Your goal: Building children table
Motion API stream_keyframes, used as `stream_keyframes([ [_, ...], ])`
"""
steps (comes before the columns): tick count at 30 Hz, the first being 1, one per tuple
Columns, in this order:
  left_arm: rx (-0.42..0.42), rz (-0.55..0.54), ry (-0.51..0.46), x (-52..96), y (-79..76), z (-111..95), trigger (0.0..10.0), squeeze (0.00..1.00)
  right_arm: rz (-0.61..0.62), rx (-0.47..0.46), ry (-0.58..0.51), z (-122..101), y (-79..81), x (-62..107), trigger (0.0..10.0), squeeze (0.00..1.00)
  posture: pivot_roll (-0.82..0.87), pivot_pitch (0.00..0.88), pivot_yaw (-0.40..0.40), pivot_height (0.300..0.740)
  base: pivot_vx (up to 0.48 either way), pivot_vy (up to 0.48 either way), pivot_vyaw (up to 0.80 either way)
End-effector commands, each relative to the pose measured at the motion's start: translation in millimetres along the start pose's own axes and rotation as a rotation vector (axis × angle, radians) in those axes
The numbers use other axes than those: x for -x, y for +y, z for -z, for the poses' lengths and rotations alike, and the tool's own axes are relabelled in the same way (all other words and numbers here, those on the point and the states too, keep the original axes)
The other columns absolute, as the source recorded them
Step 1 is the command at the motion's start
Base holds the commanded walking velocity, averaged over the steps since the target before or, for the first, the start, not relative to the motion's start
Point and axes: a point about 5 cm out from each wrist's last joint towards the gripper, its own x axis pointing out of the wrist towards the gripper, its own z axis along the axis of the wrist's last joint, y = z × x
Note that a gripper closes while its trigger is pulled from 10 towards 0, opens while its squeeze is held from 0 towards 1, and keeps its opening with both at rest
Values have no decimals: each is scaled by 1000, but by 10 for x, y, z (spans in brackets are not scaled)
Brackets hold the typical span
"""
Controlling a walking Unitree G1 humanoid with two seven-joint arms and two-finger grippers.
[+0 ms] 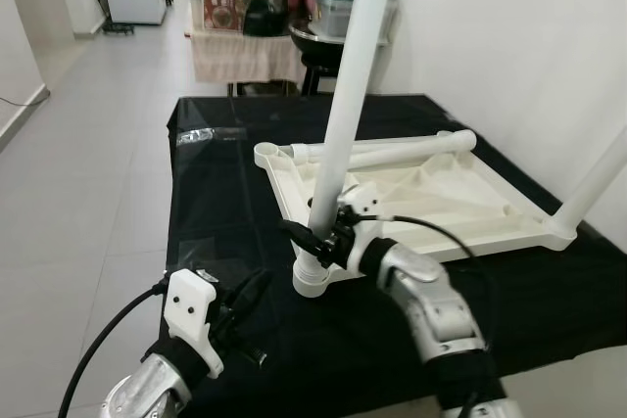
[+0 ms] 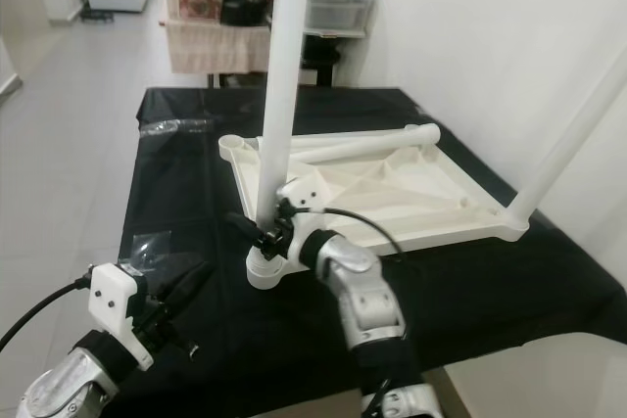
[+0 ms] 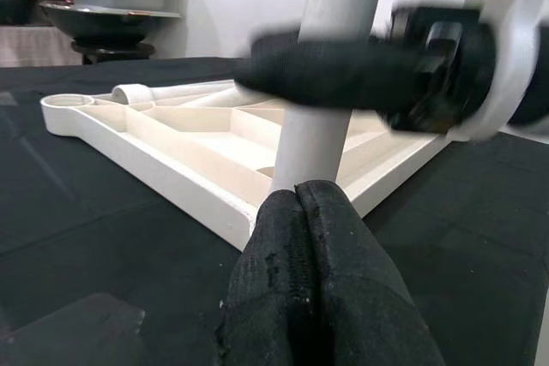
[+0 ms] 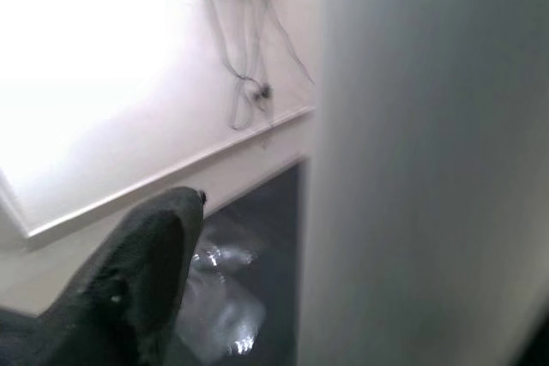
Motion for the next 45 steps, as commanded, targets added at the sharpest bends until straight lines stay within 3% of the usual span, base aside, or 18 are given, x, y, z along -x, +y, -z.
stream_keyframes([
  [1,10,-1,14,-3,0,40,10000,0,-168,76,-55,-244,23,-29,10000,0,54,0,-119,740,0,0,0],
  [5,11,0,13,-8,-1,38,10000,0,-243,100,-19,-276,-37,-14,10000,0,57,0,-119,740,0,0,0],
  [8,15,1,11,-8,-20,30,10000,0,-442,84,109,-252,-261,25,10000,0,72,8,-129,740,0,0,0],
  [13,16,0,10,-4,-36,28,10000,0,-471,47,124,-290,-345,4,10000,0,75,10,-133,740,0,0,0],
  [14,15,-1,11,-1,-46,27,10000,0,-458,32,124,-317,-398,-15,9137,0,83,15,-136,740,0,0,0],
  [15,15,-1,11,-1,-46,27,10000,0,-458,32,124,-317,-398,-15,9137,0,83,15,-136,740,0,0,0],
  [16,15,-2,11,1,-54,26,10000,0,-455,17,118,-337,-439,-17,2627,0,85,16,-139,740,0,0,0],
  [17,15,-3,11,2,-60,26,10000,0,-449,-5,111,-350,-475,-13,0,0,86,17,-139,740,0,0,0],
  [31,9,1,18,27,-76,17,10000,0,-426,-13,116,-239,-601,127,0,0,80,26,-128,740,0,0,0],
  [34,-10,-10,48,131,-136,52,10000,0,-168,35,150,-7,-597,234,0,0,77,32,-163,740,0,0,0],
  [35,-13,-21,57,169,-145,62,10000,0,10,34,160,133,-543,236,0,0,80,31,-164,740,0,0,0],
  [36,-16,-32,68,210,-143,73,10000,0,300,7,186,330,-452,254,0,0,80,32,-156,740,0,0,0],
  [37,-16,-32,68,210,-143,73,10000,0,300,7,186,330,-452,254,0,0,80,32,-156,740,0,0,0],
  [38,-17,-39,75,245,-143,80,10000,0,516,-8,208,453,-389,321,0,0,81,38,-150,740,0,0,0],
  [39,-14,-58,84,272,-109,72,10000,0,579,-47,241,596,-183,357,0,0,83,76,-118,740,0,0,0],
  [42,-16,-70,111,313,-64,141,10000,0,565,-42,259,691,-66,329,0,0,67,63,-106,740,0,0,0],
  [43,-22,-80,166,392,-10,268,10000,0,510,-25,262,768,34,274,0,0,71,16,-108,740,0,0,0],
  [45,-7,-93,184,435,12,292,10000,0,465,4,255,707,69,238,0,0,55,0,-91,740,0,0,0],
])
